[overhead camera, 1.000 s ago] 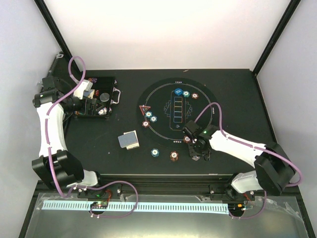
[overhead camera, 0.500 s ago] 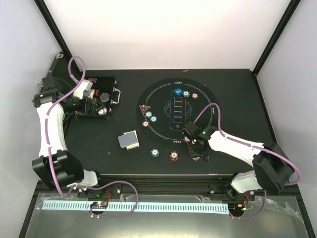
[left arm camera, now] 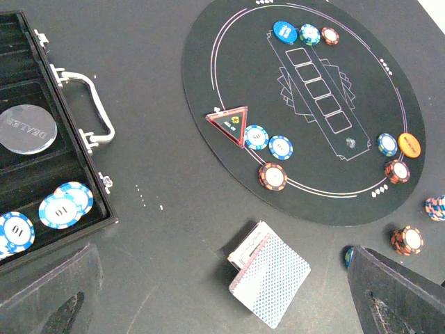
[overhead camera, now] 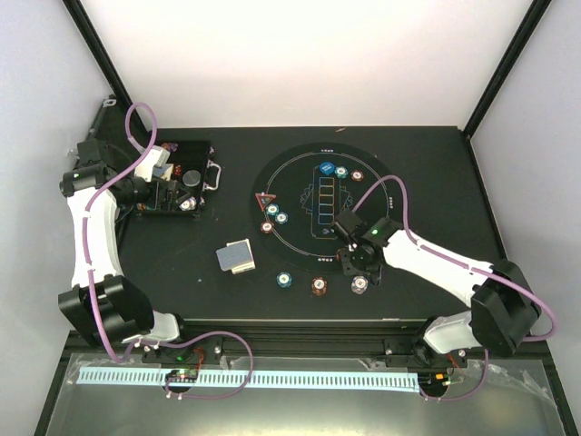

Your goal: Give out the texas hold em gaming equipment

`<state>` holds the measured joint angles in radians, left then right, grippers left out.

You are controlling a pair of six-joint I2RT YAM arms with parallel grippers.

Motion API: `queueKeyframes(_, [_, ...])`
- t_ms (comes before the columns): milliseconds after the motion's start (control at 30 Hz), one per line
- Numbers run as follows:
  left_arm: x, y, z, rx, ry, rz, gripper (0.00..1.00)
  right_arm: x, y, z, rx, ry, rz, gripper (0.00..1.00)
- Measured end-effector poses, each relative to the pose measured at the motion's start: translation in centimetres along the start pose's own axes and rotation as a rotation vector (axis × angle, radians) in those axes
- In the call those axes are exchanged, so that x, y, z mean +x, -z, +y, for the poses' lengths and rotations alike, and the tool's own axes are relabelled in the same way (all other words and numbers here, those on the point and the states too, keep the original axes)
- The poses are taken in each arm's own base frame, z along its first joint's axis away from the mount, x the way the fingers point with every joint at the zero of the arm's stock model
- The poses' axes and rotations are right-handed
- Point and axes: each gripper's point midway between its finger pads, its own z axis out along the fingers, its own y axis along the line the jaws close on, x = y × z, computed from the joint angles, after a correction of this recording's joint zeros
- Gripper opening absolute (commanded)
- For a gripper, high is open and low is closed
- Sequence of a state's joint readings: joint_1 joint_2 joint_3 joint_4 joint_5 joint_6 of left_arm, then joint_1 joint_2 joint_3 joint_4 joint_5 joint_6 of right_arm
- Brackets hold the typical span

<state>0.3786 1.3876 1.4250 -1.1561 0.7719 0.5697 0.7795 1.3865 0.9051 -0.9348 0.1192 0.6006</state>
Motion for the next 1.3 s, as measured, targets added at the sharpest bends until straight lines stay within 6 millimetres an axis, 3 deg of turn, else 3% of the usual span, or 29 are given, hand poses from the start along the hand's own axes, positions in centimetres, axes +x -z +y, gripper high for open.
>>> queueKeyframes(167, [0.0, 0.0, 0.0, 0.000, 0.000, 0.000, 0.99, -3.0, 2.6, 1.4, -0.037, 0.013, -0.073, 0.25])
queueKeyframes(300, [0.0, 0.0, 0.0, 0.000, 0.000, 0.000, 0.99, -5.6, 3.3, 3.0, -0.048, 0.033, -0.094, 0.24])
queueKeyframes(467, [0.0, 0.0, 0.0, 0.000, 0.000, 0.000, 0.99, -9.9, 2.2, 6.8, -0.062, 0.082, -0.101, 0.23])
queueKeyframes(600, [0.0, 0.0, 0.0, 0.000, 0.000, 0.000, 0.99, -12.9, -0.4, 10.7, -0.074, 0.139, -0.096, 0.22])
queueKeyframes(800, [0.0, 0.0, 0.0, 0.000, 0.000, 0.000, 0.99, -14.8, -3.9, 15.0, -0.090, 0.197, -0.073, 0.21])
queueKeyframes(1000, [0.0, 0.0, 0.0, -0.002, 0.001, 0.000, 0.99, -16.0, -6.2, 18.0, -0.103, 0.235, -0.070, 0.22])
queueKeyframes(1133, [0.0, 0.0, 0.1, -0.003, 0.001, 0.000, 0.99, -16.0, -7.2, 18.4, -0.098, 0.244, -0.057, 0.36])
queueKeyframes(1200, [0.0, 0.0, 0.1, -0.002, 0.001, -0.001, 0.99, -15.7, -7.5, 18.2, -0.089, 0.247, -0.045, 0.48])
queueKeyframes(1300, [0.0, 0.0, 0.1, -0.002, 0.001, -0.001, 0.99, -15.5, -7.5, 18.0, -0.080, 0.257, -0.034, 0.55])
